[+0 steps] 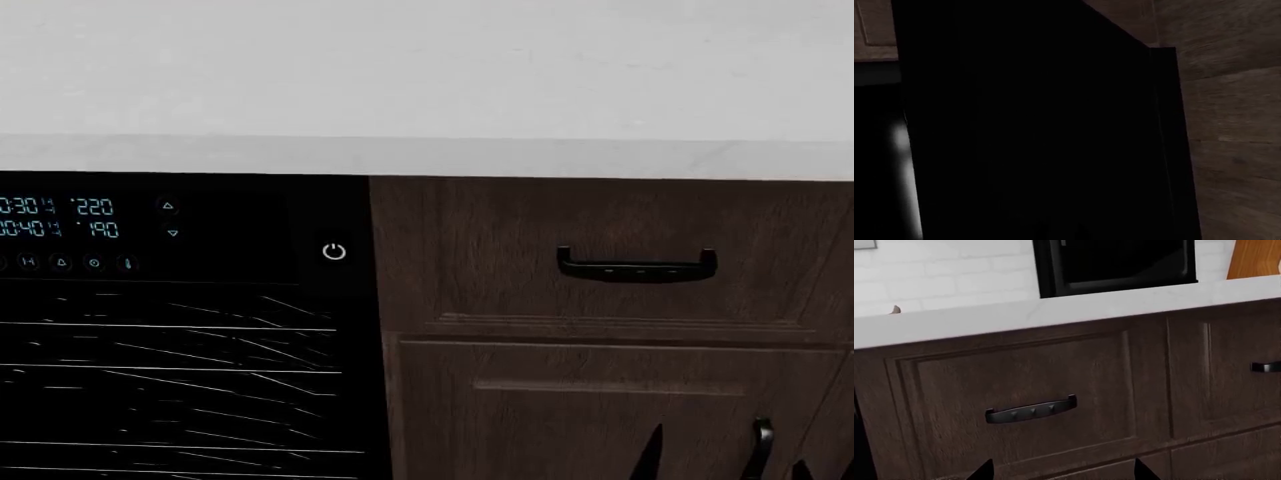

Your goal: Open the dishwasher door

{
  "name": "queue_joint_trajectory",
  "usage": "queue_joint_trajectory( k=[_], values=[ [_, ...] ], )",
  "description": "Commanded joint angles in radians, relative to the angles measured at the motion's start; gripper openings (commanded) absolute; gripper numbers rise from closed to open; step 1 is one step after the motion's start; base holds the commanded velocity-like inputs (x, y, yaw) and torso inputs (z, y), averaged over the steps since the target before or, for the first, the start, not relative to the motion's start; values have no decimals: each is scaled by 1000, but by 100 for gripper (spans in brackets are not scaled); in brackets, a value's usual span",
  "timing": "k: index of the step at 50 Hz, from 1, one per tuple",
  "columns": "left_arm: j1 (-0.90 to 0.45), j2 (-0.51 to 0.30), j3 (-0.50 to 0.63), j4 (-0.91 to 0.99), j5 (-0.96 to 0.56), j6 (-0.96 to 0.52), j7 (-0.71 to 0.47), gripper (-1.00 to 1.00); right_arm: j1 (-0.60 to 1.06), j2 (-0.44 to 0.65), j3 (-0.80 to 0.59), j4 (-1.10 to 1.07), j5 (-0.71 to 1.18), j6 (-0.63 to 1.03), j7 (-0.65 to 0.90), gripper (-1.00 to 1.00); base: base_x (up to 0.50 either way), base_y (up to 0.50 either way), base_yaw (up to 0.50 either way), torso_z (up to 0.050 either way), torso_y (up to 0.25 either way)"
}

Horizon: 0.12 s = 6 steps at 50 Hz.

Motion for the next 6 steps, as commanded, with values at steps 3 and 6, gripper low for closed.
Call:
queue_joint_trajectory(
  k=[3,6],
  values=[
    [78,-4,171,-117,-338,-34,128,-100,4,0,-3,3,2,0,1,100,0,0,-3,0,-3],
    [100,-5,172,-112,-351,-36,126,-100,5,0,-5,4,2,0,1,100,4,0,-3,-3,-7]
  ],
)
